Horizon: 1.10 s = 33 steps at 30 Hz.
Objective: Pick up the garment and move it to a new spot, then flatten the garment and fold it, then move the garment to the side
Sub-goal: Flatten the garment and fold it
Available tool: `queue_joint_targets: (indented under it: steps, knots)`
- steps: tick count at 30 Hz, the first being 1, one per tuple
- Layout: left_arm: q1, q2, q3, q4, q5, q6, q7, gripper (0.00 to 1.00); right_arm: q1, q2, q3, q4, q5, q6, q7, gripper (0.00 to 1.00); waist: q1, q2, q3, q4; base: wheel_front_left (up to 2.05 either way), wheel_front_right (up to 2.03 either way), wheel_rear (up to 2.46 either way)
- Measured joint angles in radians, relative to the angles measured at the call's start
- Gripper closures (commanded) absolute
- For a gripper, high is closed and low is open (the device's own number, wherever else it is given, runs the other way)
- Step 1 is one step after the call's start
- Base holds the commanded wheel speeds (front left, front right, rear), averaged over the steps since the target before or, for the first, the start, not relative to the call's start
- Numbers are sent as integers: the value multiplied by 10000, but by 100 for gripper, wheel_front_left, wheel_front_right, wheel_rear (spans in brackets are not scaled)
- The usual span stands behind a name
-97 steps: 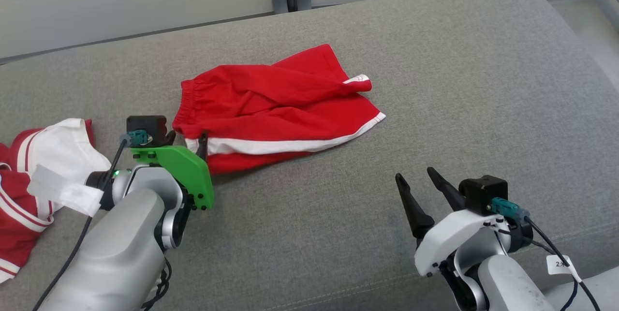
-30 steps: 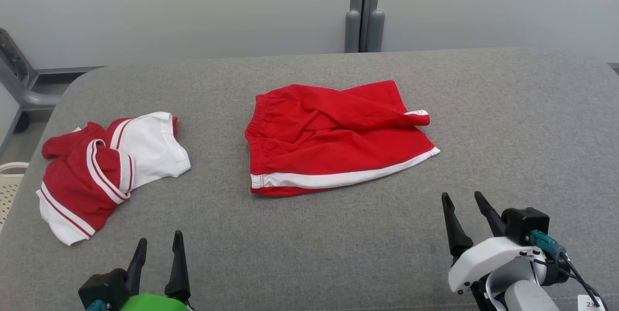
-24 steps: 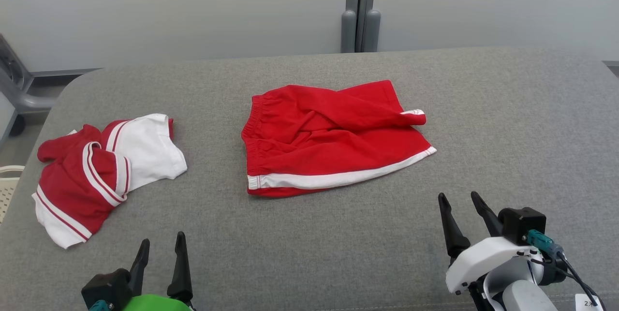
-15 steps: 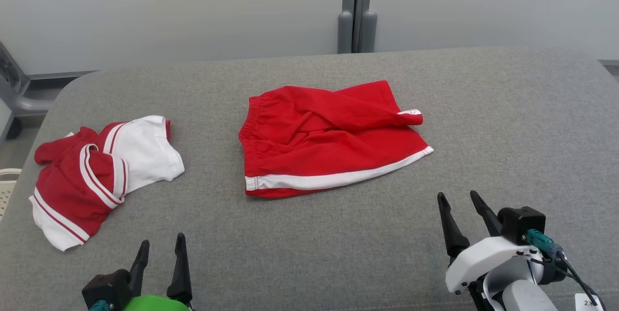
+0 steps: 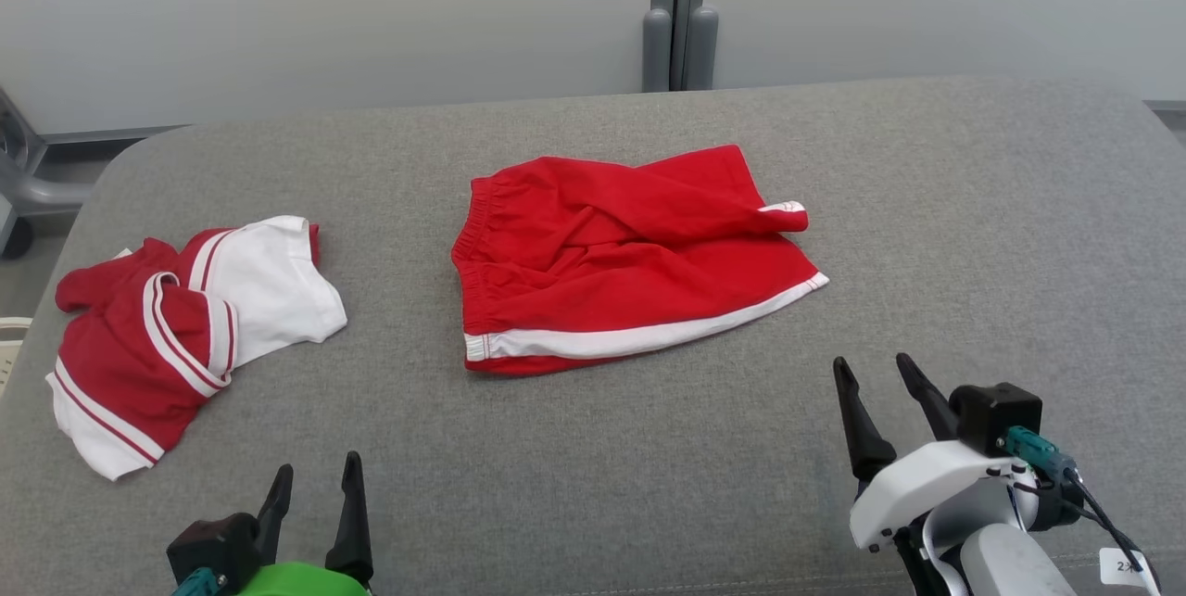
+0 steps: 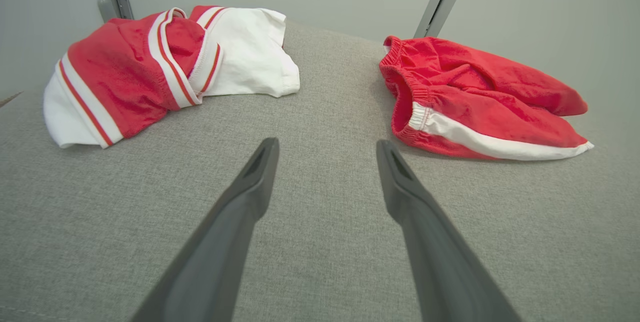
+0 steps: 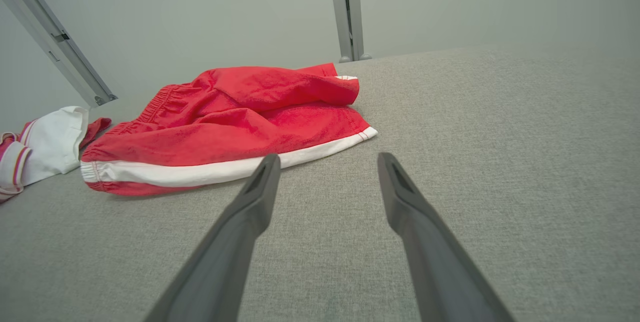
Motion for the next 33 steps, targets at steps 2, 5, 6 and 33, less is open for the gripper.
queue_joint_targets:
  steps: [2, 5, 6, 33]
  knots:
    - [-41, 21, -59, -25, 0, 19, 176, 0, -132, 2, -73, -44, -90, 0, 119, 0, 0, 0, 49, -7, 0, 0, 0]
    - [-181, 40, -117, -67, 0, 40, 385, 0, -330, -2, -203, -69, -259, 0, 433, 0, 0, 0, 125, -11, 0, 0, 0]
    - [-293, 61, -157, -92, 4, 40, 495, 0, -425, 2, -309, -63, -401, 0, 700, 0, 0, 0, 176, -12, 0, 0, 0]
    - [-5058, -752, -2063, 2104, 422, -65, 3948, 0, -4286, -314, -1258, 610, -2019, 0, 5724, 0, 0, 0, 2336, 410, 0, 0, 0]
